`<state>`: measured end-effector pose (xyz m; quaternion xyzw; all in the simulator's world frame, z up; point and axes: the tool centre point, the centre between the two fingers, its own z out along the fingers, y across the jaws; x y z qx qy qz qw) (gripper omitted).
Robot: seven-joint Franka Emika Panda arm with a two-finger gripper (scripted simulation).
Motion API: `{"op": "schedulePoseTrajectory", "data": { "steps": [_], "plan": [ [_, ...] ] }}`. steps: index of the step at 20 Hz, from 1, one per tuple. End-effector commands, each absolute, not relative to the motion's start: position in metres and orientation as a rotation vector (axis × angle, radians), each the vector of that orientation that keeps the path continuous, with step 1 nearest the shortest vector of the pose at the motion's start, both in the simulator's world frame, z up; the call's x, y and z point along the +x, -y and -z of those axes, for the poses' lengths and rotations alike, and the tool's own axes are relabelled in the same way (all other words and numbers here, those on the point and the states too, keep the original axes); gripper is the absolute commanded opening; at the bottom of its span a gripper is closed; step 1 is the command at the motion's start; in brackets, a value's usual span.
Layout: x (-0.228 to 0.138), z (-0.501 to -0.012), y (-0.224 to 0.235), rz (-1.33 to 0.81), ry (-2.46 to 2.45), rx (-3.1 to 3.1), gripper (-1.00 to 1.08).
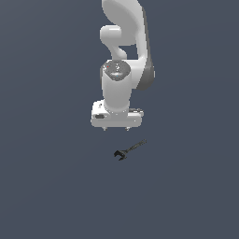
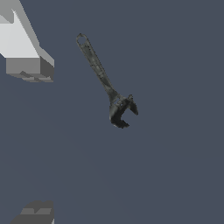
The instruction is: Pick up the object and move it to a goal position.
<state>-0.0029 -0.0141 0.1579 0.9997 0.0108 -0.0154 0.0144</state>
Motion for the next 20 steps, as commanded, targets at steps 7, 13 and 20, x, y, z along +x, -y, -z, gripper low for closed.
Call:
{"op": "schedulePoseTrajectory", "data": {
  "steps": [7, 13, 20],
  "plan": [
    [-0.001, -0.154, 0.010, 0.046, 0.046, 3.114, 1.00],
    [0.002, -0.146, 0.004, 0.042, 0.180, 3.114, 1.00],
    [0.008, -0.133, -0.007, 0.036, 0.420, 3.096, 1.00]
  ]
}}
